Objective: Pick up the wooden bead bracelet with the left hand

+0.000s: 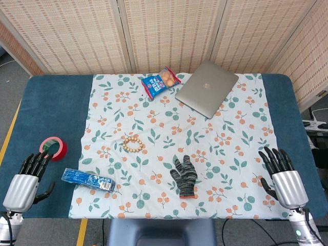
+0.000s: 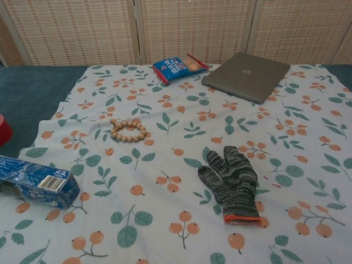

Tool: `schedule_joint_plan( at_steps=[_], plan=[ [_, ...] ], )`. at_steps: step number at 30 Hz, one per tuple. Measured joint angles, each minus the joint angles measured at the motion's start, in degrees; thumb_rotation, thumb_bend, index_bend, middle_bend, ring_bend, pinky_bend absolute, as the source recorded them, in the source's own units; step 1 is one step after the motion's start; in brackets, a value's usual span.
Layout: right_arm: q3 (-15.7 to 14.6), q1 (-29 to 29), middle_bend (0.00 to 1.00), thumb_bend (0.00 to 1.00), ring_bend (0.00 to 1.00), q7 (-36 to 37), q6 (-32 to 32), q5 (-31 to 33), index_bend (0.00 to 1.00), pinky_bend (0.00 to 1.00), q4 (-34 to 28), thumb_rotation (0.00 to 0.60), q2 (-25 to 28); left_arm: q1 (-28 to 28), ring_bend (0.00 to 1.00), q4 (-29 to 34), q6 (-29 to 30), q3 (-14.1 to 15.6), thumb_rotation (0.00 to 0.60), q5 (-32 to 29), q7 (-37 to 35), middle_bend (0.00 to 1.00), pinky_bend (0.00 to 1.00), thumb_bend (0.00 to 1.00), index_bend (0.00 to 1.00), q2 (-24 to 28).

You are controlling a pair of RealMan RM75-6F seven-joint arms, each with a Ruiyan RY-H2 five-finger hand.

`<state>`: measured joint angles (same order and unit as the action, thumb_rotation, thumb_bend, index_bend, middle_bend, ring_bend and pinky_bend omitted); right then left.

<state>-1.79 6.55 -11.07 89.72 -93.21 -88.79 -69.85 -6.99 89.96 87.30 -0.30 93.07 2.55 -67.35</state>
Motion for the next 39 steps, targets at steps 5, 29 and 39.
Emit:
schedule_joint_plan(
  at_steps=[5,29,39],
  plan=[
    [0.1,0.4,0.00,0.30,0.00,-0.1,-1.0,-0.9,0.00,0.00,0.8,0.599,-0.9,0.0,0.00,0.2,-0.2,0.1,0.600,0.0,0.2,0.00,0.06,0.41,0.00,0.1],
    [1.3,-0.5,0.00,0.30,0.00,2.8,-1.7,-0.4,0.00,0.00,-0.4,0.600,1.2,-16.1,0.14,5.4,-19.6,-5.9,0.600,-2.3,9.5,0.12,0.15,0.44,0.16,-7.5],
    [2.3,-0.9,0.00,0.30,0.00,4.9,-1.2,0.7,0.00,0.00,-0.7,0.600,2.5,-23.2,0.16,3.5,-27.8,-8.3,0.600,-13.8,28.8,0.20,0.13,0.43,0.25,-19.9]
  ],
)
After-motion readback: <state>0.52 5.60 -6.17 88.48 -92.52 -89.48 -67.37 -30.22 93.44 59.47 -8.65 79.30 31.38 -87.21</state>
